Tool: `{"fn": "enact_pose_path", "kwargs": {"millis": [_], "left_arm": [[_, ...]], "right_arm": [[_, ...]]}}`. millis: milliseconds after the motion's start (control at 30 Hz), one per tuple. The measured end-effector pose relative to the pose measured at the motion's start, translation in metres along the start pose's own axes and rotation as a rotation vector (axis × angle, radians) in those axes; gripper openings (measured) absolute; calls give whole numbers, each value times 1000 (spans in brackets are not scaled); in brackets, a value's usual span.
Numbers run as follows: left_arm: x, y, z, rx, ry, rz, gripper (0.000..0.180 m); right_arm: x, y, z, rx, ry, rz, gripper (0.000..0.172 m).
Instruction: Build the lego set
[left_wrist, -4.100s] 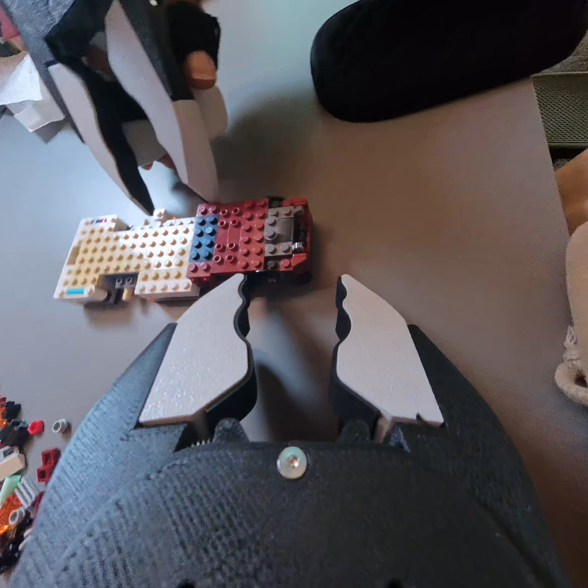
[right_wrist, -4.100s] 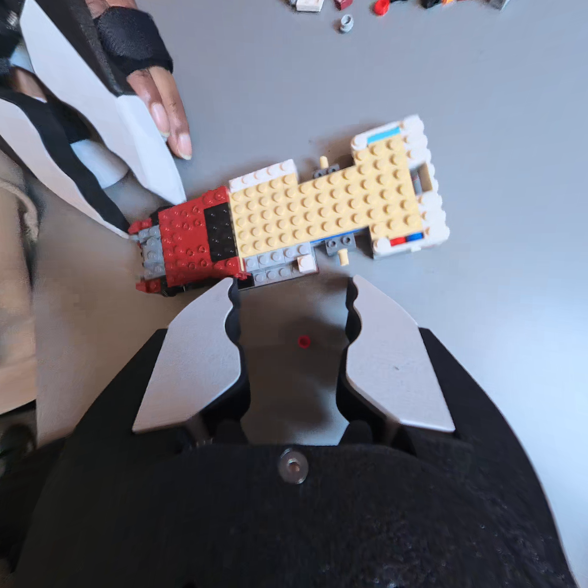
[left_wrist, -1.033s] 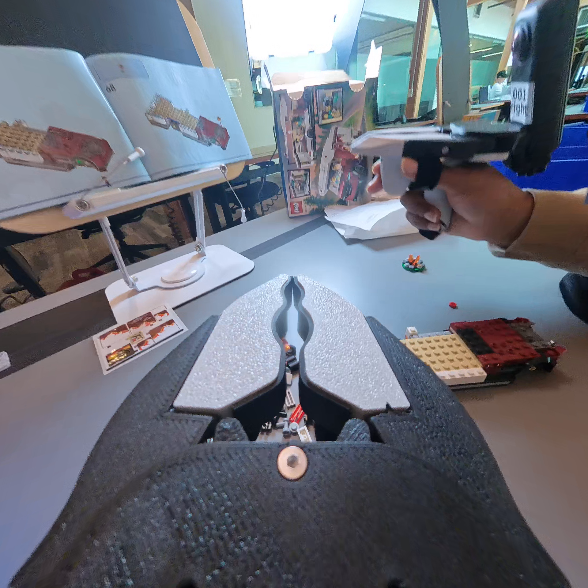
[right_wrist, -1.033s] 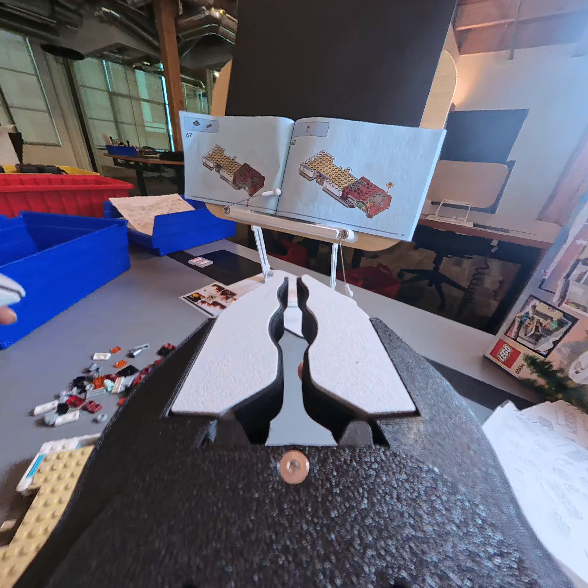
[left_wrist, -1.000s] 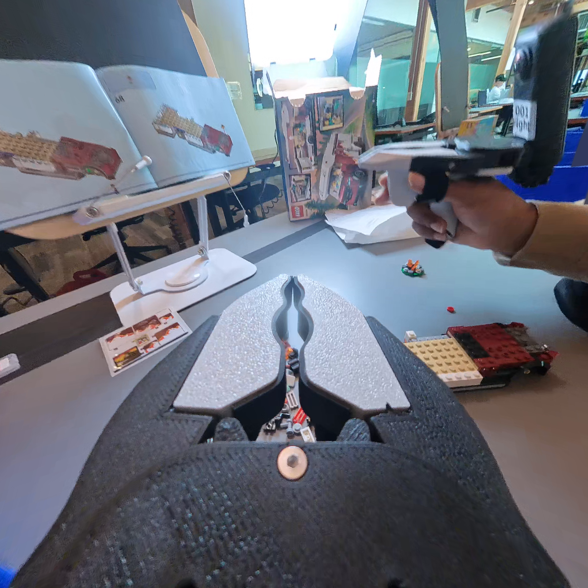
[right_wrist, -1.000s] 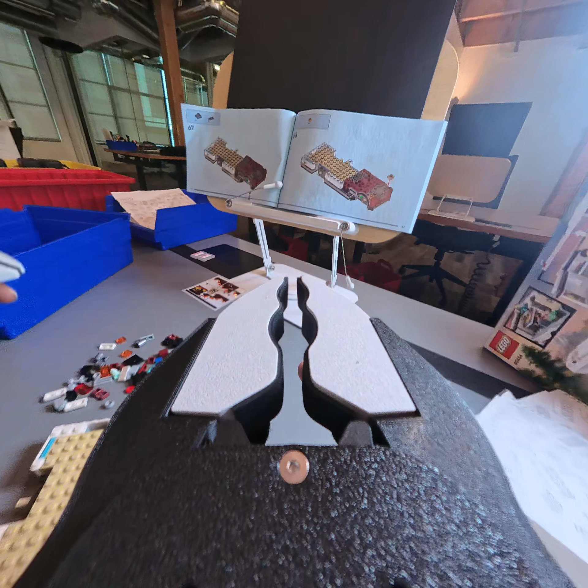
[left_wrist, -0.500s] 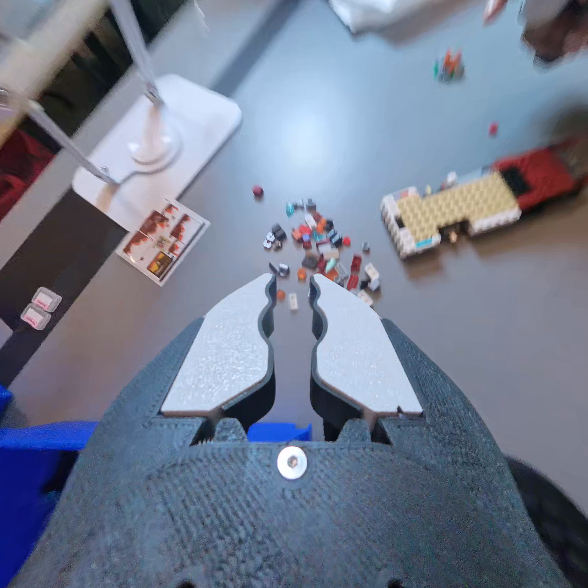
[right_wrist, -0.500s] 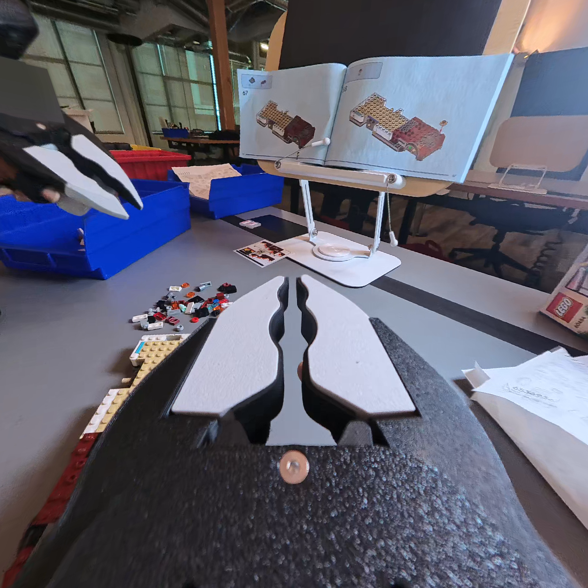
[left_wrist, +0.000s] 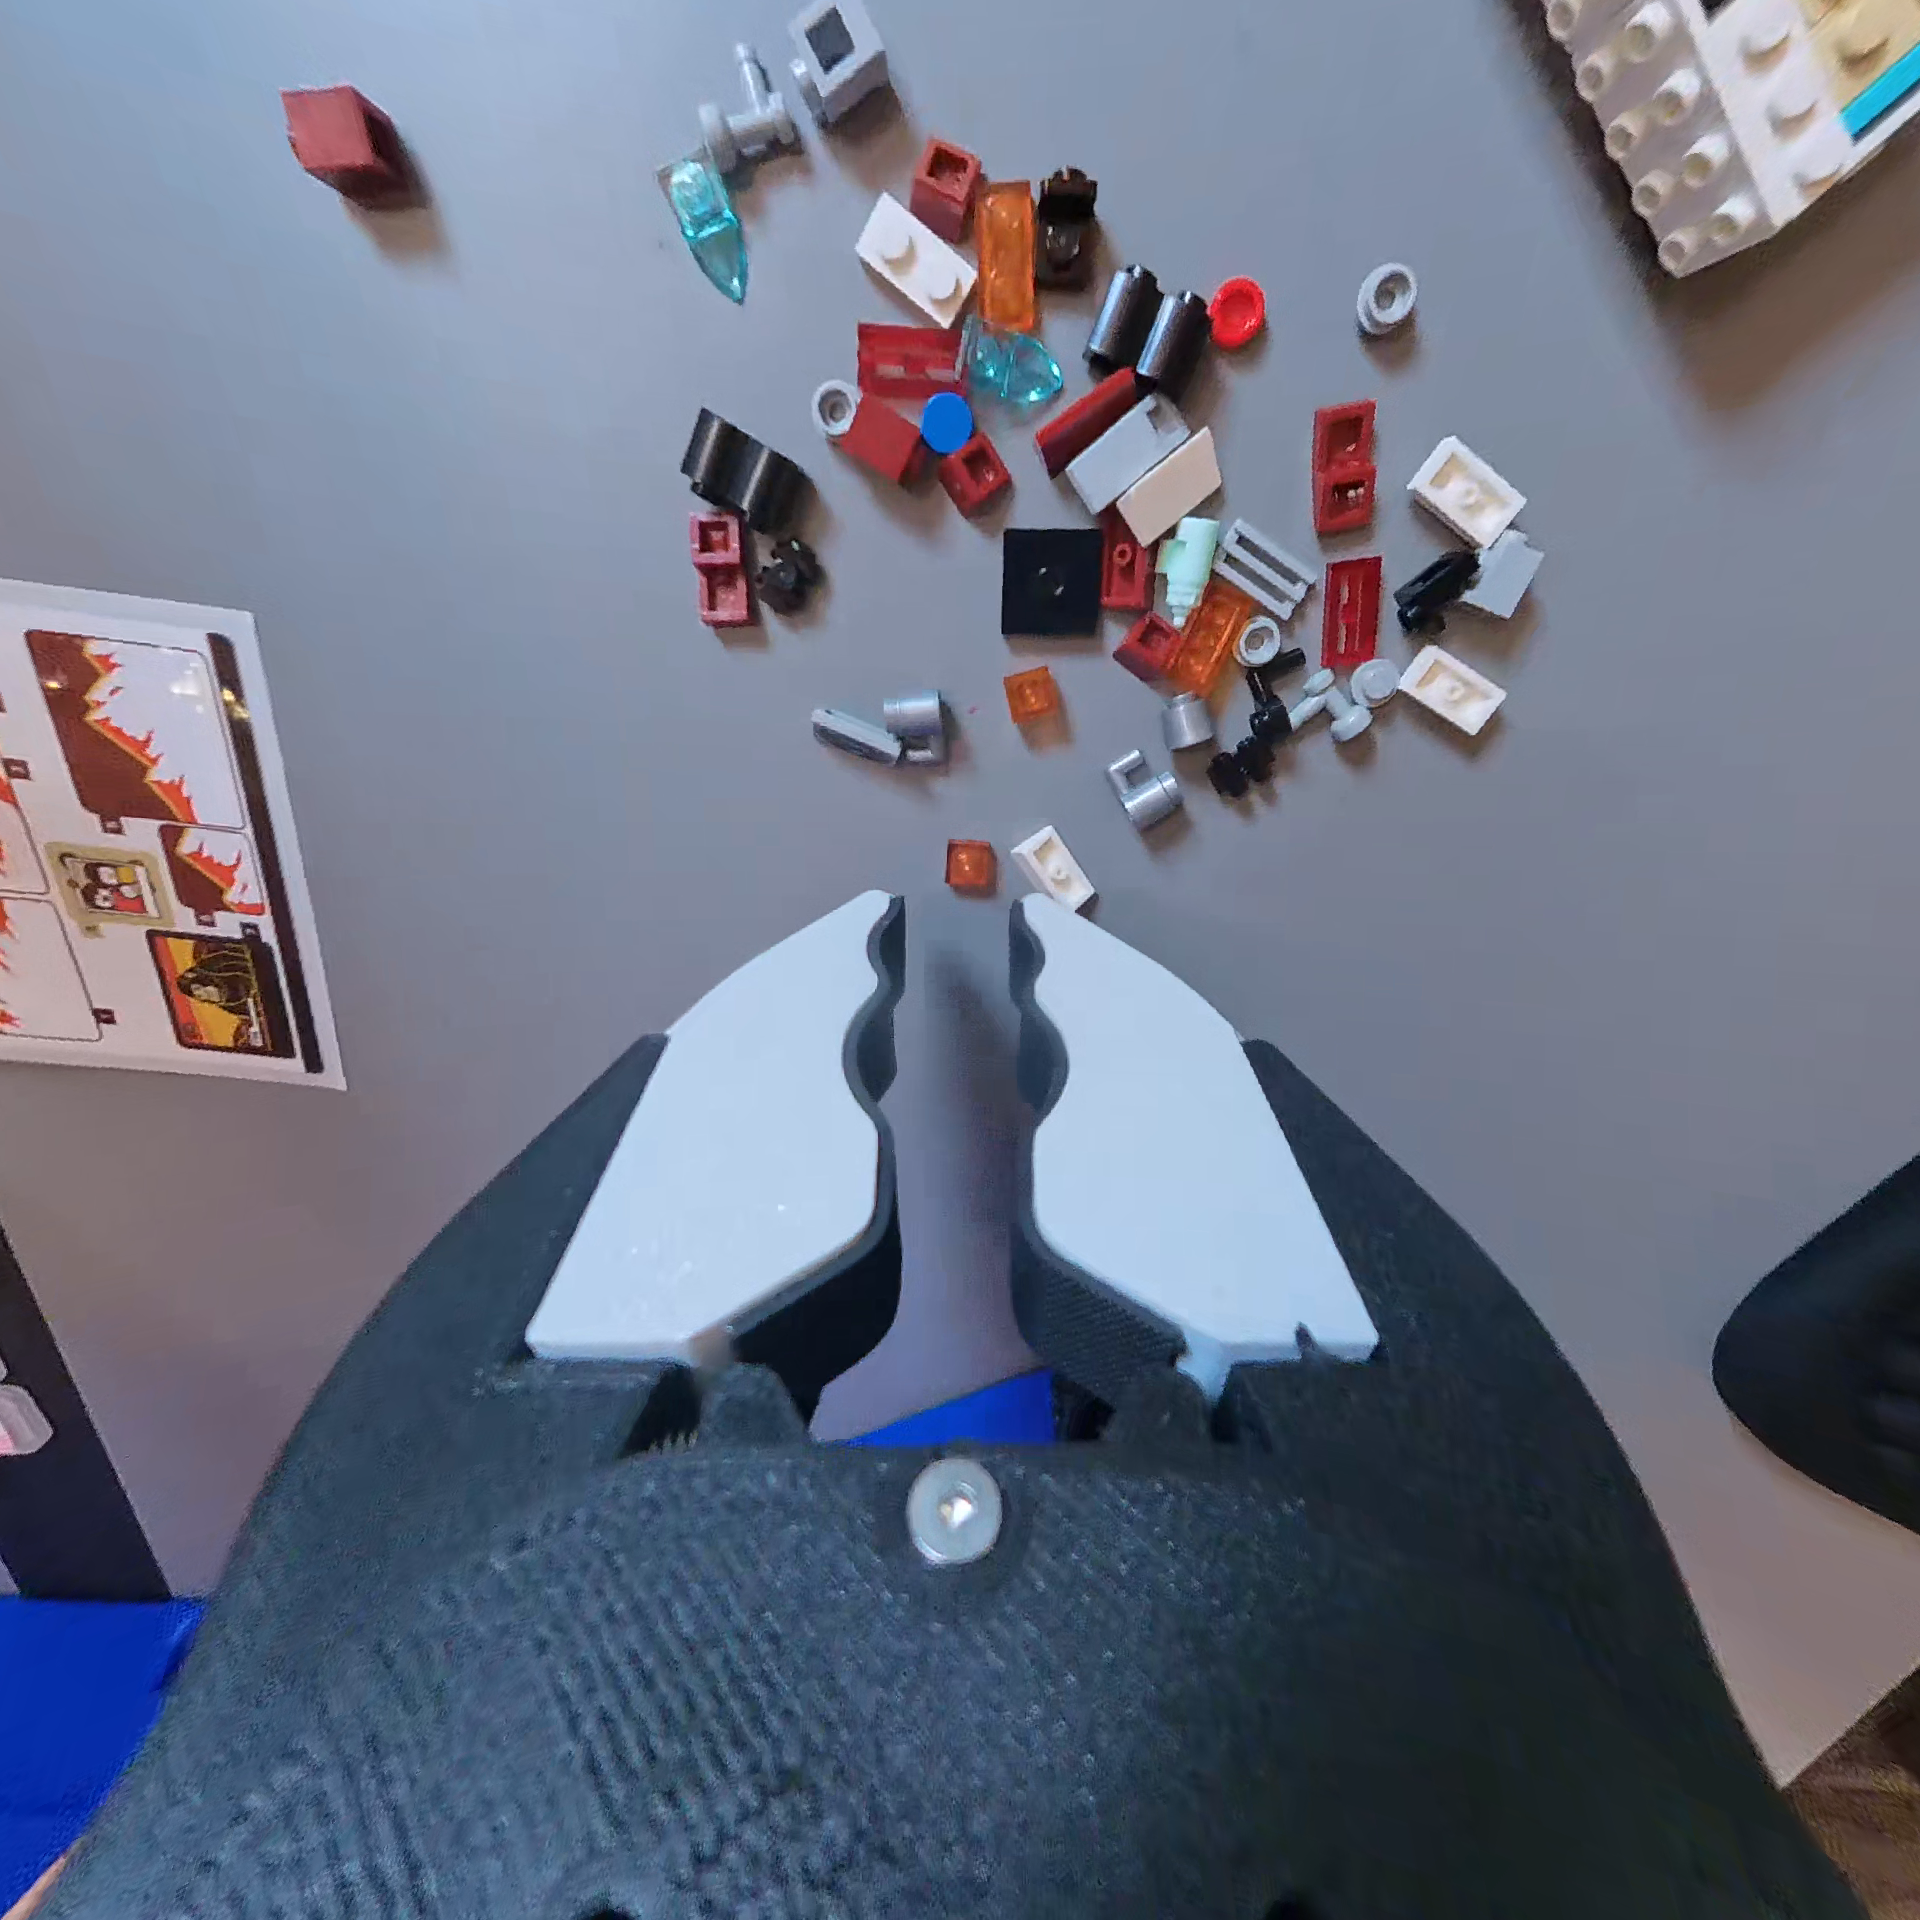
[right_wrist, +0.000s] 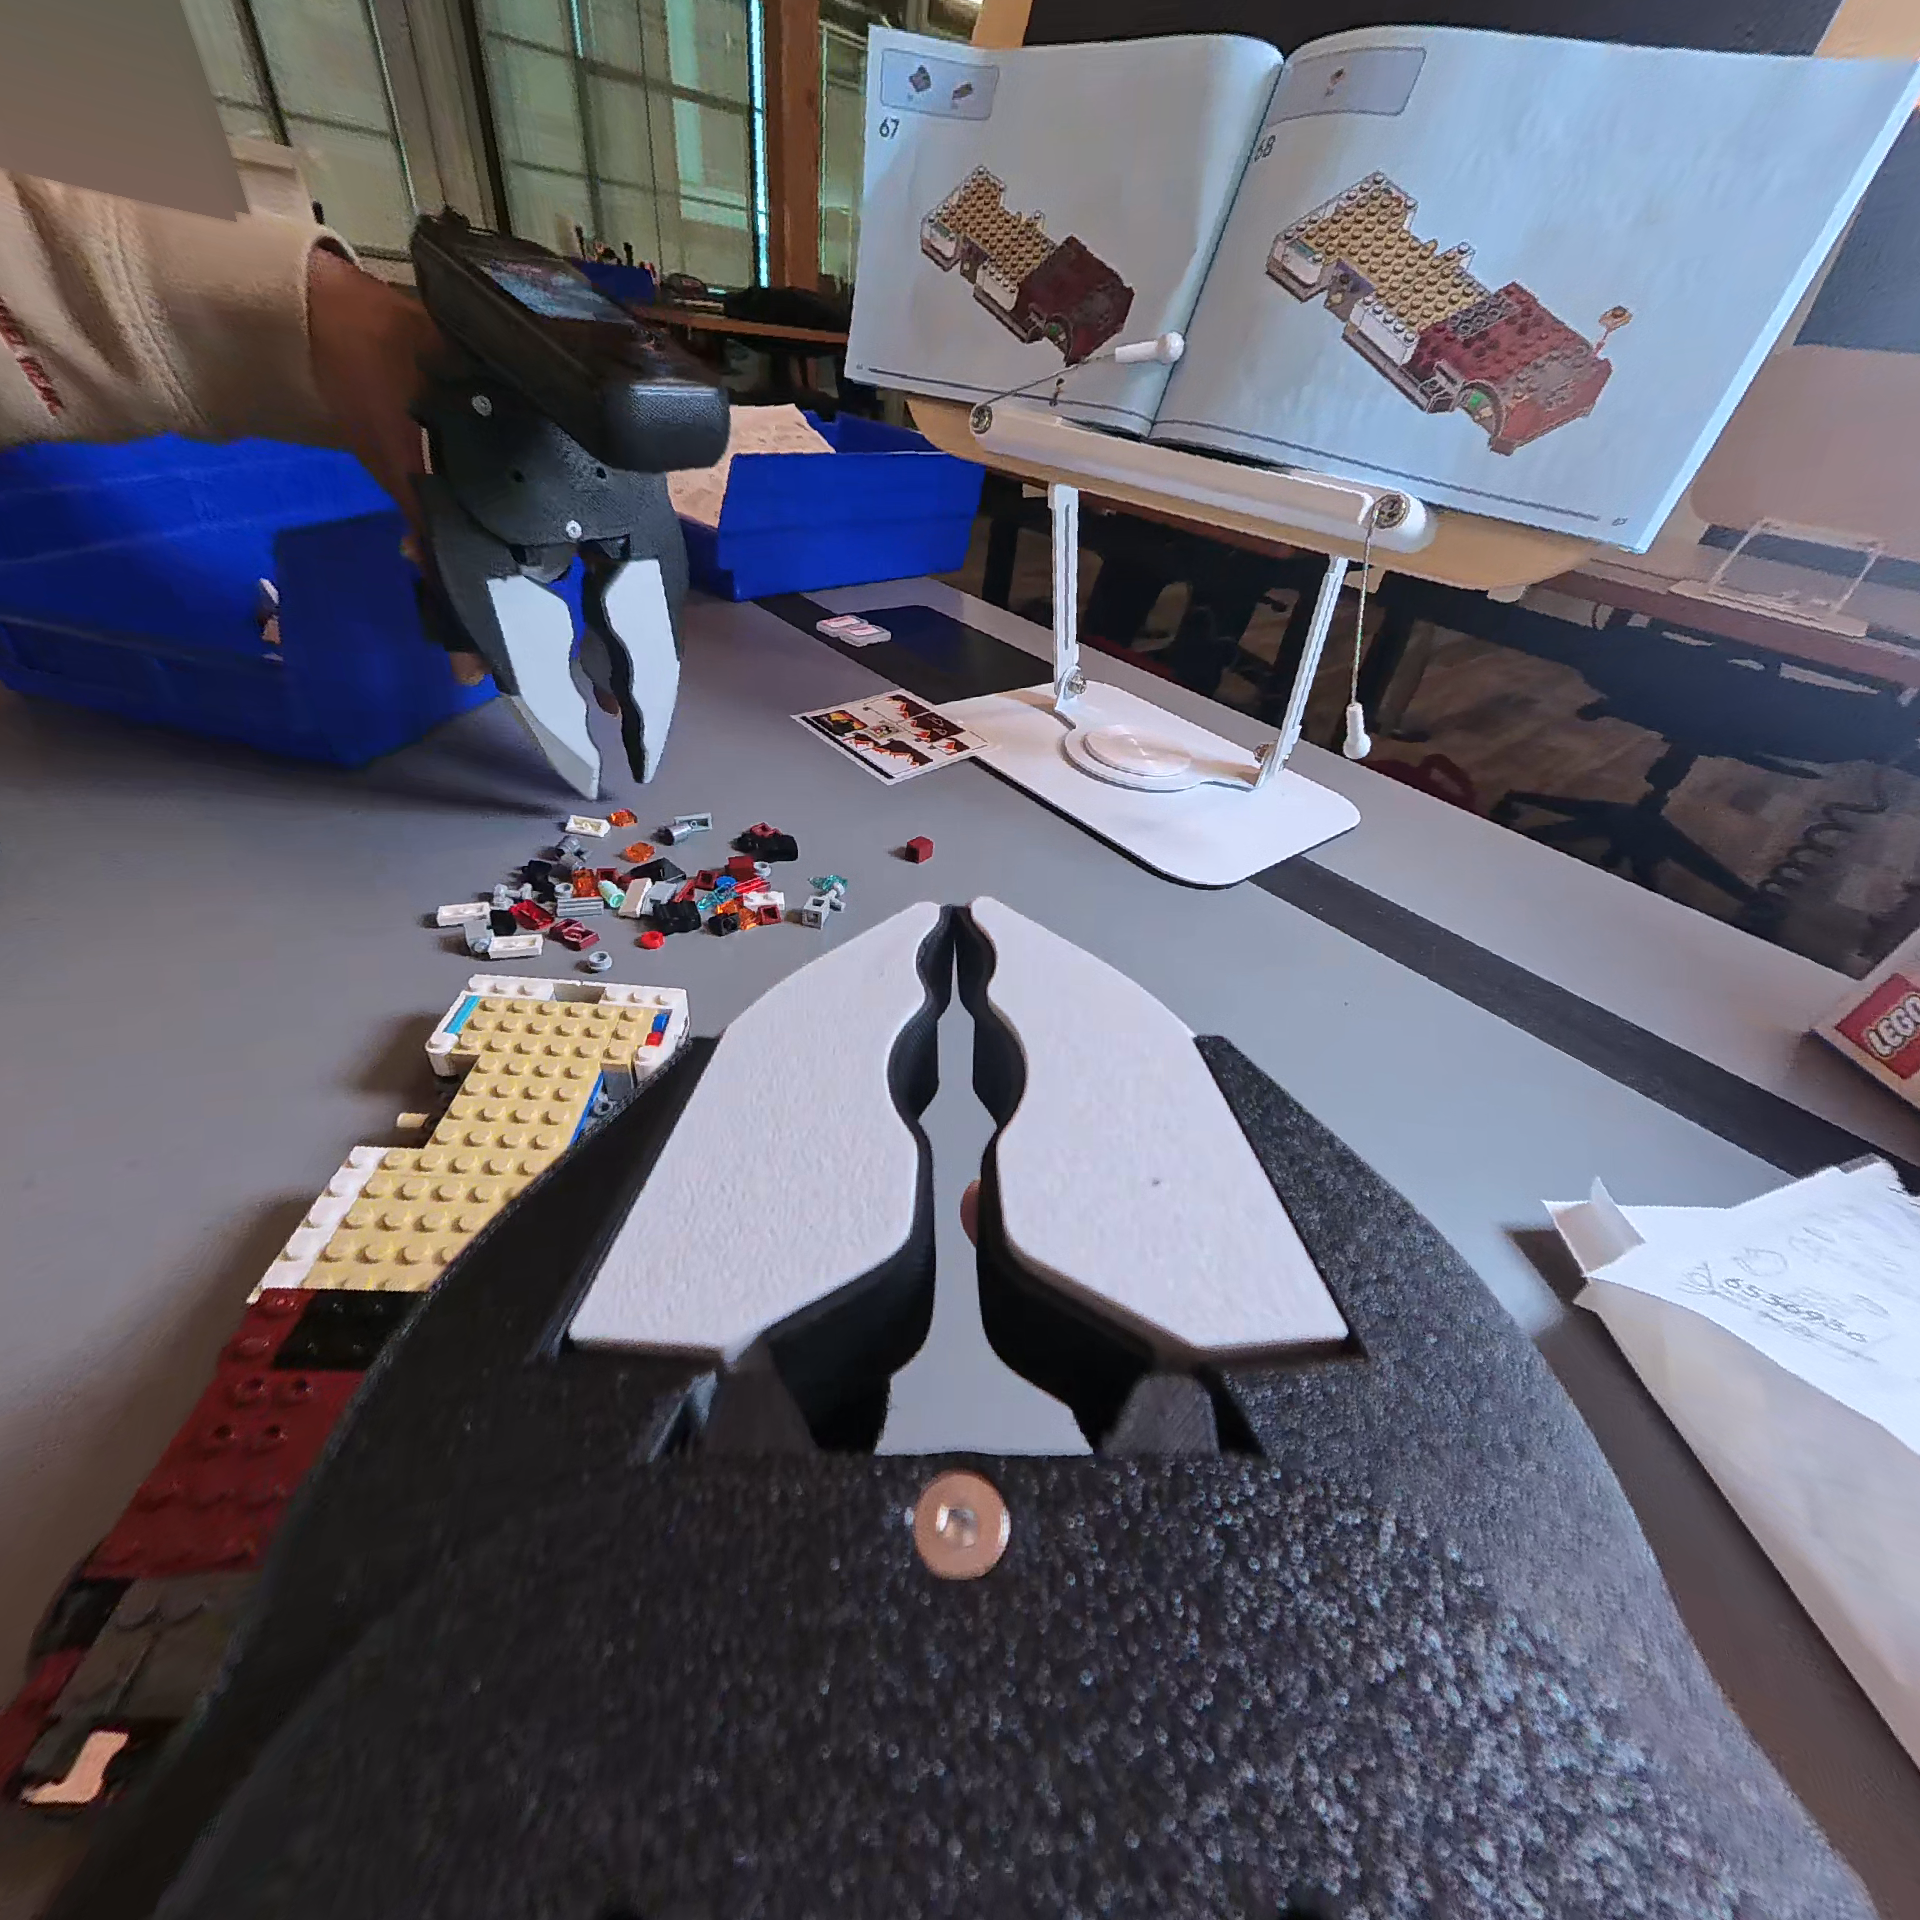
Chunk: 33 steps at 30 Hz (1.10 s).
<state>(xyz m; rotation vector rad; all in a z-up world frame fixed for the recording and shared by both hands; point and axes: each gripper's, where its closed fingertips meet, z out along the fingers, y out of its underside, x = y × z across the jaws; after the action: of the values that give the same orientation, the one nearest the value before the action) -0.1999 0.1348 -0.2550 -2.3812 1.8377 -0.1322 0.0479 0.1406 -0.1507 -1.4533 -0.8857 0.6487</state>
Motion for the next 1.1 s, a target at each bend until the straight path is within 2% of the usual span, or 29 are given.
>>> {"fn": "enact_pose_path", "kwargs": {"millis": [267, 400, 633, 767, 900, 1100], "left_arm": [[0, 1, 12, -16, 7, 17, 17], [2, -2, 13, 6, 30, 9, 9], [-2, -6, 9, 28, -42, 26, 8], [9, -35, -23, 153, -100, 50, 8], [43, -76, -56, 293, -121, 131, 8], [108, -130, -62, 432, -119, 292, 8]], "right_arm": [[2, 2, 0, -5, -9, 23, 0], [3, 3, 0, -10, -9, 25, 0], [0, 8, 1, -40, -23, 23, 0], [-3, 7, 1, -44, -37, 28, 0], [-6, 8, 2, -47, -49, 27, 0], [-21, 8, 2, -92, -122, -5, 0]]}}
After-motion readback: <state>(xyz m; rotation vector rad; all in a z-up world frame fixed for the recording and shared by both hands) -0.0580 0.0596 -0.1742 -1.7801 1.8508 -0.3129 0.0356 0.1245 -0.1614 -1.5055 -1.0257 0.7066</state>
